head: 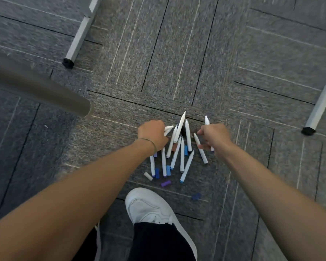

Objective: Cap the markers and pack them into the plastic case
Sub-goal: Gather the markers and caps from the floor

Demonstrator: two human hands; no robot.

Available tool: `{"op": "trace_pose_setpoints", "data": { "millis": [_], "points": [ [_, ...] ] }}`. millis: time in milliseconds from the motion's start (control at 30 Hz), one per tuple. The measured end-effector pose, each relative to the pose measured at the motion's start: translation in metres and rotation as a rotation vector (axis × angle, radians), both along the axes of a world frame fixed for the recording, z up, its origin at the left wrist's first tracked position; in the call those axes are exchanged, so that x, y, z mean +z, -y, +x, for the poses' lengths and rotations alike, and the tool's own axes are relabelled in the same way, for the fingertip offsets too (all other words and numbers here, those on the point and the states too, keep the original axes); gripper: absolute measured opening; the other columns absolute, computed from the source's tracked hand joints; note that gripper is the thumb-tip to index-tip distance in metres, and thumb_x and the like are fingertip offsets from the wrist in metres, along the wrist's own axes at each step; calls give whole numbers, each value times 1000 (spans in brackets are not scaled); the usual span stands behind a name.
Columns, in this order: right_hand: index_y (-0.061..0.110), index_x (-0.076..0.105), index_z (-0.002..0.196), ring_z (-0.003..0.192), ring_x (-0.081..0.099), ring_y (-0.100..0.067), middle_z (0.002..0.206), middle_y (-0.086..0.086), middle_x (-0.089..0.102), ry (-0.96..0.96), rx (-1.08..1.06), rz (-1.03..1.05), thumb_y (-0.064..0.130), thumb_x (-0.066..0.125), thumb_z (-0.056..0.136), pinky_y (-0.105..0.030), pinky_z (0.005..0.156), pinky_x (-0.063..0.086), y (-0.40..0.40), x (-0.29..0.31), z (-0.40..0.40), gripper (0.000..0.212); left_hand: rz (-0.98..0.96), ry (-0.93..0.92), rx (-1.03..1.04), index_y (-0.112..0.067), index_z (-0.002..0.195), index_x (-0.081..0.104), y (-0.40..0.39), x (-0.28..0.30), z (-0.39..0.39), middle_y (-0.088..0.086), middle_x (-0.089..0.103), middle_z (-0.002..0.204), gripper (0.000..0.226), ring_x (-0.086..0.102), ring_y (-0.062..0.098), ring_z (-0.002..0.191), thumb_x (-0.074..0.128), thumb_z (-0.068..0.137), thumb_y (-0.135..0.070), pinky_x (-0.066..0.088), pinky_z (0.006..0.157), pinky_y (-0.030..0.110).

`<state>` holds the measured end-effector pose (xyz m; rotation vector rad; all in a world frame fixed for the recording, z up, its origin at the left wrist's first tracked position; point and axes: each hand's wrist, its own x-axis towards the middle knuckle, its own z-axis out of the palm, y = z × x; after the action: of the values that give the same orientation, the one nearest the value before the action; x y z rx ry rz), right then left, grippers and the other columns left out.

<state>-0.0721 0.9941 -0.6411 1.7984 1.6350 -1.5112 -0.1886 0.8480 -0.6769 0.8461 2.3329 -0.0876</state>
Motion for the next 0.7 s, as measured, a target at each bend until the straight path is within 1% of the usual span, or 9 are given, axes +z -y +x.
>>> {"op": "trace_pose_setpoints", "data": {
  "millis": [33,100,167,233,333,400,467,567,700],
  "points": [
    [3,58,78,61,54,-20,71,-8,48,15,82,43,7,63,93,-29,49,57,2,-1,1,16,37,18,32,-15,88,58,2,-1,0,0,54,69,21,56,19,63,62,93,-35,45,56,30],
    [6,56,67,55,61,-21,66,-8,55,47,260,147,15,68,92,-34,50,57,6,-7,4,29,167,81,127,-17,86,53,8,0,1,-2,51,68,22,50,15,58,54,98,-36,38,52,28],
    [3,66,71,53,63,-23,66,-10,65,73,376,248,22,73,91,-38,56,59,10,-14,3,28,320,177,276,-19,76,48,15,3,4,-2,50,65,26,44,14,54,48,100,-31,33,50,28],
    [3,72,80,56,61,-22,70,-10,68,87,430,317,27,76,89,-32,49,49,14,-19,1,27,425,270,432,-19,66,44,21,10,6,-3,46,58,38,39,14,50,48,101,-32,31,50,27],
    [5,68,76,53,53,-17,63,-3,59,122,520,414,30,76,88,-26,44,35,20,-23,-3,29,487,355,592,-20,55,38,24,24,6,-5,37,47,55,36,15,44,52,101,-45,30,47,24],
    [10,62,68,50,49,-14,59,1,54,174,577,479,28,76,88,-26,43,35,24,-26,-6,30,513,446,700,-17,58,43,24,29,6,-1,44,49,51,46,14,40,53,101,-42,39,42,21],
    [15,58,65,52,53,-15,59,2,56,214,613,532,24,76,86,-29,49,48,26,-31,-8,30,547,569,836,-11,69,53,20,31,5,5,53,58,41,56,13,43,53,103,-33,46,43,20],
    [17,56,66,58,59,-16,63,2,60,229,678,577,25,78,84,-34,61,58,31,-31,-12,29,523,578,893,-10,78,62,10,27,6,2,50,60,30,46,14,47,54,103,-26,42,45,23],
    [17,55,71,66,59,-19,66,2,55,291,867,619,27,73,86,-30,59,45,34,-27,-15,25,435,466,785,-10,89,64,-2,15,12,1,49,64,15,41,14,51,58,99,-20,43,49,26]
  ]
}}
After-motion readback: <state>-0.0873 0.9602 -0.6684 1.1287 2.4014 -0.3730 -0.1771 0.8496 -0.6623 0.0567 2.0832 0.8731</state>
